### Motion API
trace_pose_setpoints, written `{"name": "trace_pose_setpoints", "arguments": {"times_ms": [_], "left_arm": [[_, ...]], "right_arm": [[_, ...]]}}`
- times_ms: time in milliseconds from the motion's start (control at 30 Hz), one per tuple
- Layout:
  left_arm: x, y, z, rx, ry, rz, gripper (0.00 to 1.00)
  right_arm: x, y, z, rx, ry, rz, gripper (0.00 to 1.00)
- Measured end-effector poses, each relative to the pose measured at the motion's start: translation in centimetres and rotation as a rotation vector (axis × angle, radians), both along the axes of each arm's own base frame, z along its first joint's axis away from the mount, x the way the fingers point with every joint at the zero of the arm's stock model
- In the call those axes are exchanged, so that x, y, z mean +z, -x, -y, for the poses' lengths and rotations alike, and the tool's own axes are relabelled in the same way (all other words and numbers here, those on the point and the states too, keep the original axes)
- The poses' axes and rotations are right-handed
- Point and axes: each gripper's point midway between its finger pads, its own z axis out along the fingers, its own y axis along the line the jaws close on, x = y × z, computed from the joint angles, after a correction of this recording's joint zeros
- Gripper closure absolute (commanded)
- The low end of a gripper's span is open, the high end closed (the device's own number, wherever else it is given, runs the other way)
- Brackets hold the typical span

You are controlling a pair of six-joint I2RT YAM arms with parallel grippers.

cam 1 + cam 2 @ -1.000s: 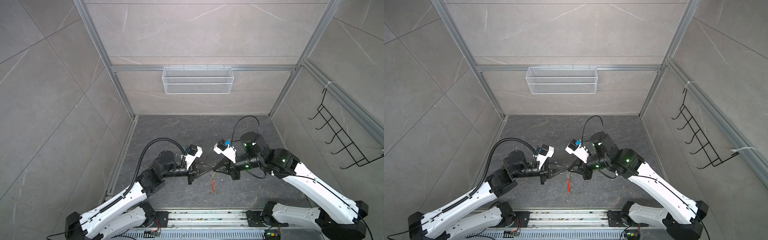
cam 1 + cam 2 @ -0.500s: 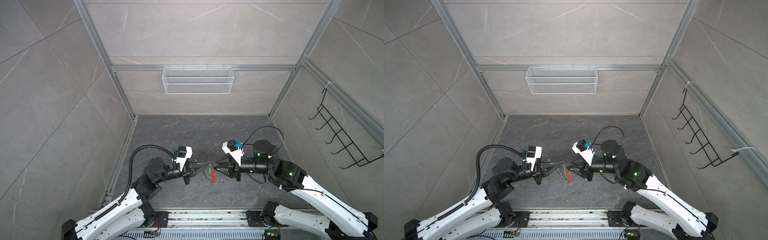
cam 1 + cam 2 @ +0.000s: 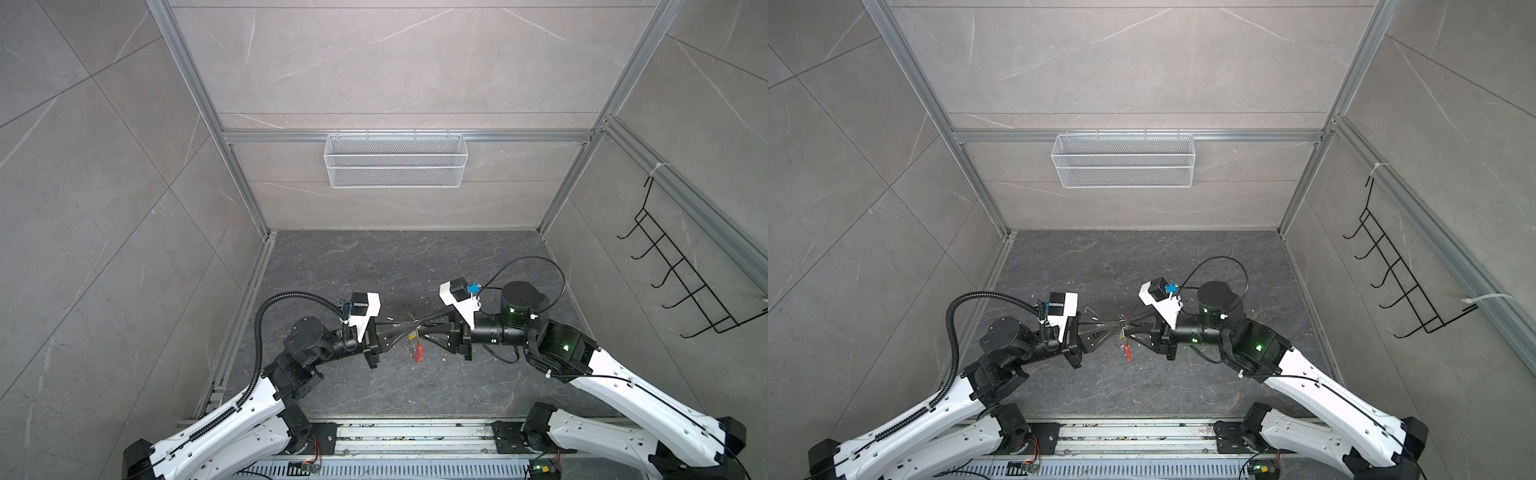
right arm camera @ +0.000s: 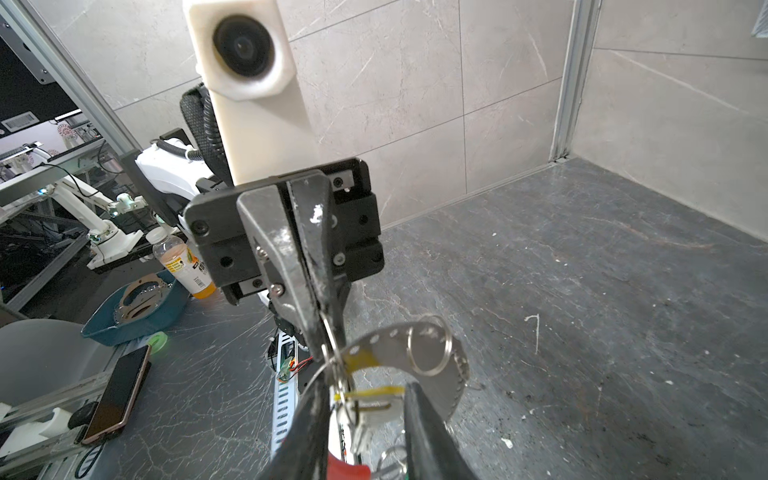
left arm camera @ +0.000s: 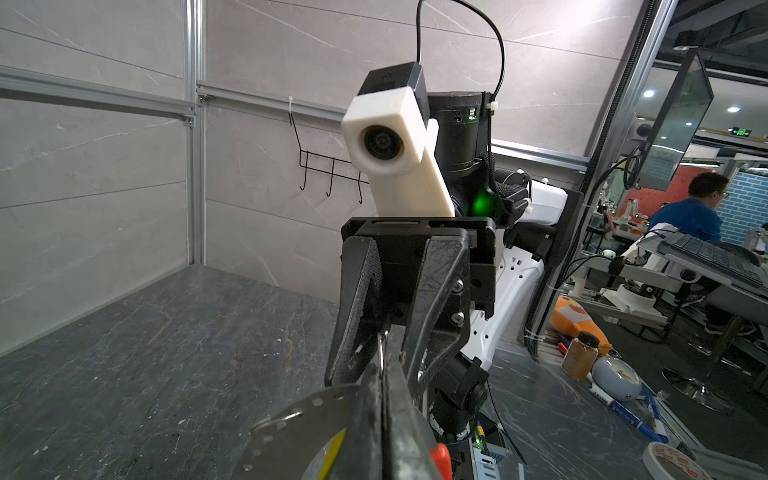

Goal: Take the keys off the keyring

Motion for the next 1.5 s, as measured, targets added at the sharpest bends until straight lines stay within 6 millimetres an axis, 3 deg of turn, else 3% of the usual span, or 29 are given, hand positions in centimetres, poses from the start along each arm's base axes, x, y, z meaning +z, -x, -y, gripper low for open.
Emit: {"name": "trace_pose_setpoints", "arguments": {"times_ms": [333,567,700,900,1067,1100,1167,1233,1500], "left_arm": [[-0.1,0.4,-0.2,-0.011,-0.004,0.001,1.00],[-0.2,0.6,-0.1,-0.023,-0.009,0.000,1.00],[-0.2,0.5,-0.1,-0.022,-0.009,0.000,1.00],[-0.4,0.5,-0.1,-0.022,-0.013,-0.005,1.00],[-0.6,0.6,-0.1,-0.025,-0.019,-0.010,1.00],[-0.7,0.5,-0.1,-0.025,-0.025,-0.015,0.96],[-1.2,0.5,0.0,-0.024,-0.043,-0.027,0.74],[-1.8,0.3,0.1,-0.019,-0.068,-0.049,0.64],[-2.4,0.1,0.6,-0.031,-0.156,-0.125,0.61]], "right_arm": [[1.9,0.9,1.4,-0.019,-0.042,0.045,0.62],[1.8,0.5,0.2,0.013,-0.050,0.016,0.64],[1.7,0.6,-0.3,0.037,-0.055,-0.001,0.73],[2.0,1.0,-0.4,0.057,-0.068,-0.011,1.00],[1.8,0.9,-0.4,0.052,-0.063,-0.016,1.00],[1.6,0.9,-0.3,0.049,-0.056,-0.021,1.00],[1.2,0.9,-0.1,0.040,-0.021,-0.041,1.00],[0.7,0.8,0.1,0.026,0.027,-0.057,1.00],[-0.7,0.7,1.3,0.001,0.215,-0.101,1.00]]}}
